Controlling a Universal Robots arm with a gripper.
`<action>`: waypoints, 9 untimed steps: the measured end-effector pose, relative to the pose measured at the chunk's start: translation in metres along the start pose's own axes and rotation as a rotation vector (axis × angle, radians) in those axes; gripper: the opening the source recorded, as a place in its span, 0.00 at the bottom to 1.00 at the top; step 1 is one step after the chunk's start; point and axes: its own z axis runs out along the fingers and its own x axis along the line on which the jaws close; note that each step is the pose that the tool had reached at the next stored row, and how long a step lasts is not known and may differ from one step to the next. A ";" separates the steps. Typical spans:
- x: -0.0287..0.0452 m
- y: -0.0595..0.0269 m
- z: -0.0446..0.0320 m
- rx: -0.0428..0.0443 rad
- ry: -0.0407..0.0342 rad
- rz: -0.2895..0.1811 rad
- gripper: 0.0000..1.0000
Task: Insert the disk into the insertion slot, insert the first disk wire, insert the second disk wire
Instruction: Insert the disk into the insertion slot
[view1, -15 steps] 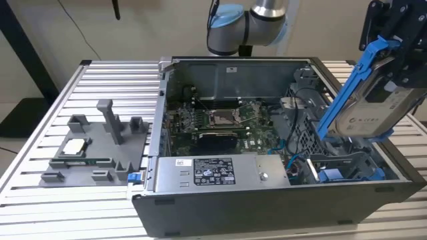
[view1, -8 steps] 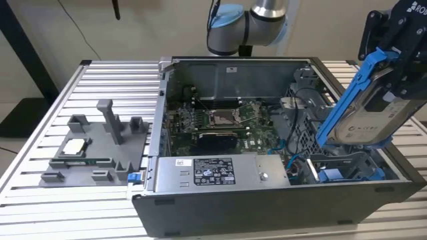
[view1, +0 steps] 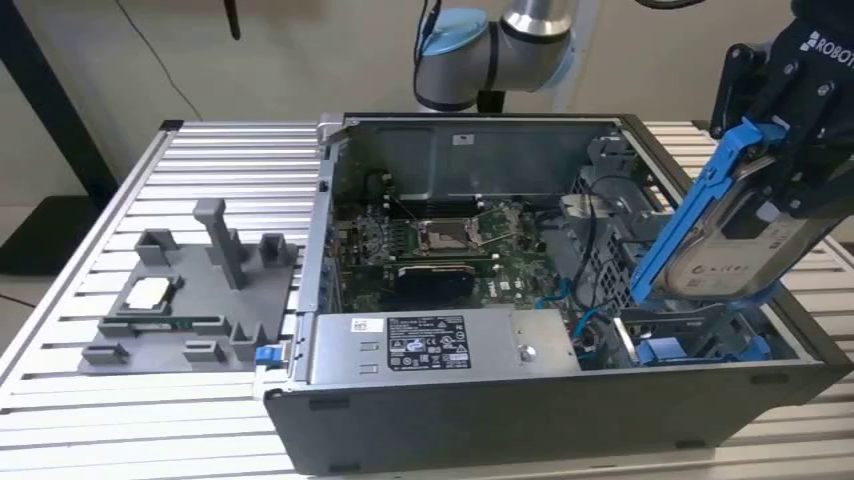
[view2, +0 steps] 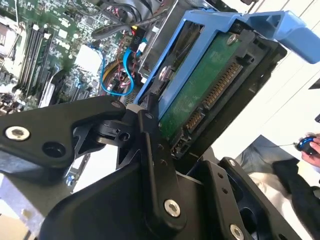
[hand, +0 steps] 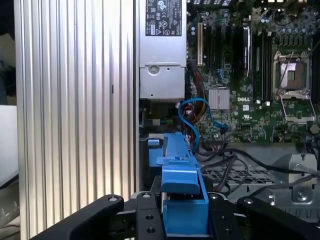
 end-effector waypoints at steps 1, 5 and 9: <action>0.0000 -0.0001 0.0013 0.0028 -0.0001 0.000 0.33; 0.0000 -0.0012 0.0061 0.0118 -0.0004 0.000 0.33; -0.0001 -0.0022 0.0105 0.0174 -0.0006 0.000 0.33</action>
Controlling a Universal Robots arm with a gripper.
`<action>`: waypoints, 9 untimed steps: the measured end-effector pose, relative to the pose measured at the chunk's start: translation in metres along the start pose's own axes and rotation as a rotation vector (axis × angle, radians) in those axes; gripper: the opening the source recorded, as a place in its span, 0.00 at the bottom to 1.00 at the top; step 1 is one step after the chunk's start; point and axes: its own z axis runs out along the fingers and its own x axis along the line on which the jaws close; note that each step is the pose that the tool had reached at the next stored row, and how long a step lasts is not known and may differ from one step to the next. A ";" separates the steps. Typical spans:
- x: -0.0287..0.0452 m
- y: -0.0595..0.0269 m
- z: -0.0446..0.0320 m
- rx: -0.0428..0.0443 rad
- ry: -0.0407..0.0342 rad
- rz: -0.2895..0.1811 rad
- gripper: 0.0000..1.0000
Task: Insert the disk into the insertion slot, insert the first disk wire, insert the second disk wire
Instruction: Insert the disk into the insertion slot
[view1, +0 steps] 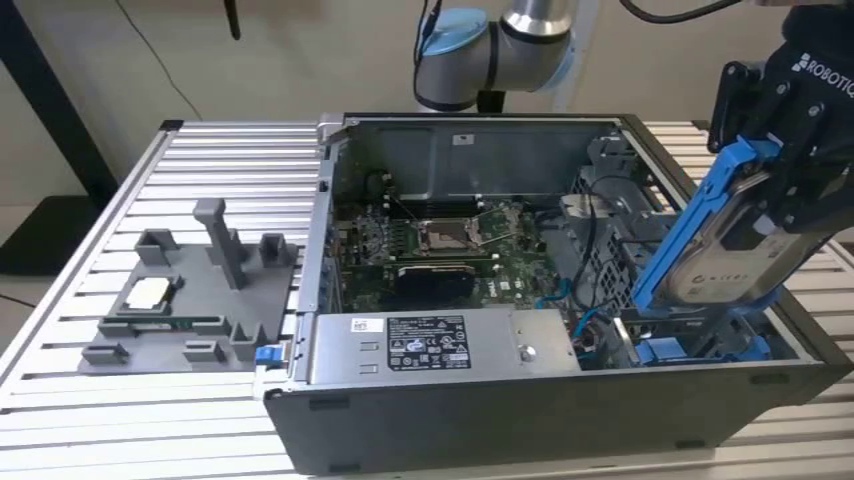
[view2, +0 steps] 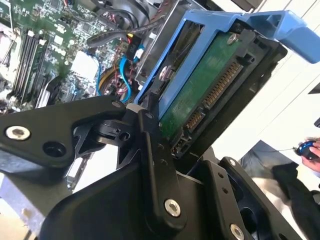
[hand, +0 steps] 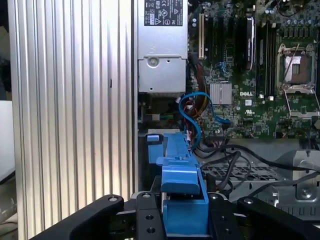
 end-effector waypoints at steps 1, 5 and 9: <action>0.0000 0.0000 0.0000 0.0000 0.0001 0.000 0.33; 0.0000 -0.0001 0.0005 0.0002 -0.0001 0.000 0.33; 0.0000 -0.0005 0.0050 0.0007 -0.0030 0.001 0.33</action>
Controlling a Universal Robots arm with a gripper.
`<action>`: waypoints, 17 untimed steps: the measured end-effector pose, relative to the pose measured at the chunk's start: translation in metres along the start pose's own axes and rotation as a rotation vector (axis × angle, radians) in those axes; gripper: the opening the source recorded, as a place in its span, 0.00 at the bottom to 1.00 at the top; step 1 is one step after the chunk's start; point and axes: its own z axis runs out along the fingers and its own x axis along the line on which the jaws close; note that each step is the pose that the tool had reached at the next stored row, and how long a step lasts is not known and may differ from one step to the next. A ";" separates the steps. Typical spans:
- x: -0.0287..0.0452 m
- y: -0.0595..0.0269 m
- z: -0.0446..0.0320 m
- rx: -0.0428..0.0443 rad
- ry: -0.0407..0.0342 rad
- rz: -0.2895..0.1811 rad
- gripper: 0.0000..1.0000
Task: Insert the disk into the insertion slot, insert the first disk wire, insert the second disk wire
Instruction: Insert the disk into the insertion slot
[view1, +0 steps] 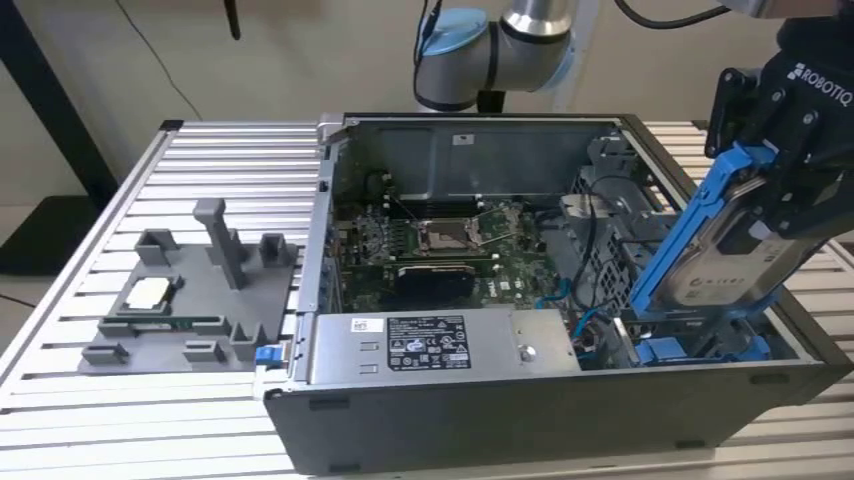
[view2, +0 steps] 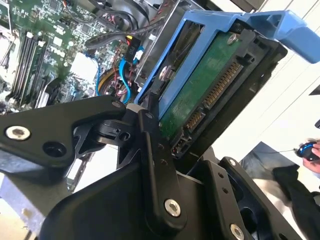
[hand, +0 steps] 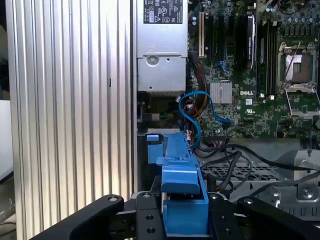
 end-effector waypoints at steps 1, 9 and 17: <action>0.0000 -0.0003 0.0015 0.0003 -0.0006 0.000 0.33; -0.0001 -0.0034 0.0135 0.0007 -0.0071 0.011 0.33; -0.0001 -0.0057 0.0238 0.0023 -0.0092 0.016 0.33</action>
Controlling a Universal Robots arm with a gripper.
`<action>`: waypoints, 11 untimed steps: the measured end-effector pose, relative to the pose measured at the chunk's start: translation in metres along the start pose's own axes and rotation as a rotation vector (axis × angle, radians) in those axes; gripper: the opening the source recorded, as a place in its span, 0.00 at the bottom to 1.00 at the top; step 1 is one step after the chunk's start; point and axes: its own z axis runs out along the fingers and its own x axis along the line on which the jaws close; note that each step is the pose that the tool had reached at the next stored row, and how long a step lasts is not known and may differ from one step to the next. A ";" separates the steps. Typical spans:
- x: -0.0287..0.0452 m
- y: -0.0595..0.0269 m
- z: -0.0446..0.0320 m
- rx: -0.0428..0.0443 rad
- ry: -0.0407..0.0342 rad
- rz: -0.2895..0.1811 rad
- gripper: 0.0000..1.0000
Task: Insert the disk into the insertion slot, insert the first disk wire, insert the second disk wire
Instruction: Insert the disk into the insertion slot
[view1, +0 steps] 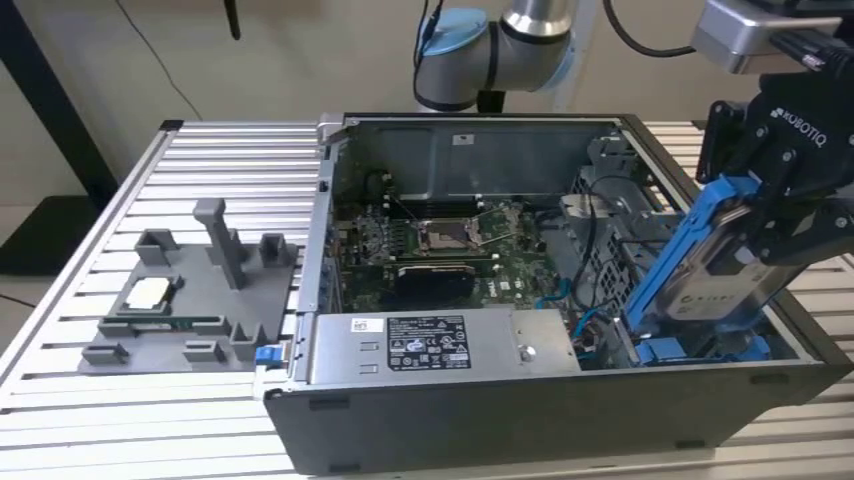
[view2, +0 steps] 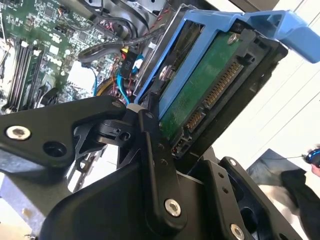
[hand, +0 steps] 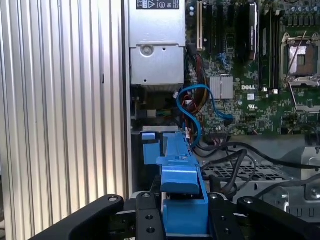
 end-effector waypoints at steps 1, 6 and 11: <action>0.0000 -0.0001 0.0013 0.0006 -0.0002 0.000 0.33; 0.0000 -0.0004 0.0074 0.0039 -0.0015 0.000 0.33; 0.0001 -0.0005 0.0144 0.0063 -0.0048 0.001 0.33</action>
